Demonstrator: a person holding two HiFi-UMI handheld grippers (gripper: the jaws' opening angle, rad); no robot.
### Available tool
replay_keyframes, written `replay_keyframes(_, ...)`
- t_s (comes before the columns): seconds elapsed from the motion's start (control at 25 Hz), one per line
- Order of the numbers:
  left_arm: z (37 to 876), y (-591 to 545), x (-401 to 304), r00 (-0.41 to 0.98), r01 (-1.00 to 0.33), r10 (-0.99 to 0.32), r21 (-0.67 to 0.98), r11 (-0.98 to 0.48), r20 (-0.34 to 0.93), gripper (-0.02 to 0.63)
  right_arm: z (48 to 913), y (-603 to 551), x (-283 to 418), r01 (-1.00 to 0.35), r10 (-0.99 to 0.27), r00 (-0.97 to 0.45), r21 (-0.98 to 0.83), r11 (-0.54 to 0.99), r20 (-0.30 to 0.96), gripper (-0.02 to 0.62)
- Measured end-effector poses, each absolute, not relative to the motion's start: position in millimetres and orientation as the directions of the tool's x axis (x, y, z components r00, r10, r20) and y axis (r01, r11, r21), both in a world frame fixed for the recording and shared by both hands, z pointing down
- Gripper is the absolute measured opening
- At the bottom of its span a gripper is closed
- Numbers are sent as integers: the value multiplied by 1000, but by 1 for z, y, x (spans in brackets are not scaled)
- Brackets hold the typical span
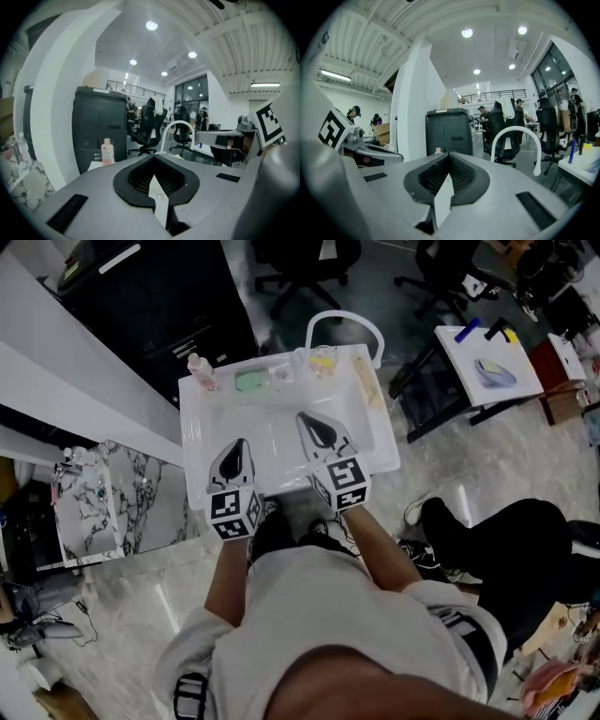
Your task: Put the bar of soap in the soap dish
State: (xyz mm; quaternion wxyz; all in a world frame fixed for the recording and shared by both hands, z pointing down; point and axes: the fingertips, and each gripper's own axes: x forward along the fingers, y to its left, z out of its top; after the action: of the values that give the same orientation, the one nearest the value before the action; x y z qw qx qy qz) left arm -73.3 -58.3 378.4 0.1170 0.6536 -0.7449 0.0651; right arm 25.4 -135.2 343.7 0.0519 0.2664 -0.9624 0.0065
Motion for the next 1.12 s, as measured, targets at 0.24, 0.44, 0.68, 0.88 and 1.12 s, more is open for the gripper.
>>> replay_keyframes(0.24,333,-74,-80,-107,-991,-977,63,120,183,18,316,-145,28,-540,-540,-839,10,841,75,-2)
replay_keyframes(0.44,306,-89,-88,-125,-992,-983,1,126,137,17,302,-153,18,-533,-535,-843,40,845,59,-2)
replay_keyframes(0.68,296,-102,-88,-102,-995,-989,-20,101,109,18,289,-165,17,-545,-548,-836,59,836,34,-2)
replay_keyframes(0.88,294,-114,-96,-86,-996,-992,21,88,93,17,284,-171,9,-543,-546,-838,87,835,17,-2)
replay_keyframes(1.12,293,-123,-100,-92,-995,-993,40,95,69,18,278,-182,7,-536,-540,-842,113,837,7,-2)
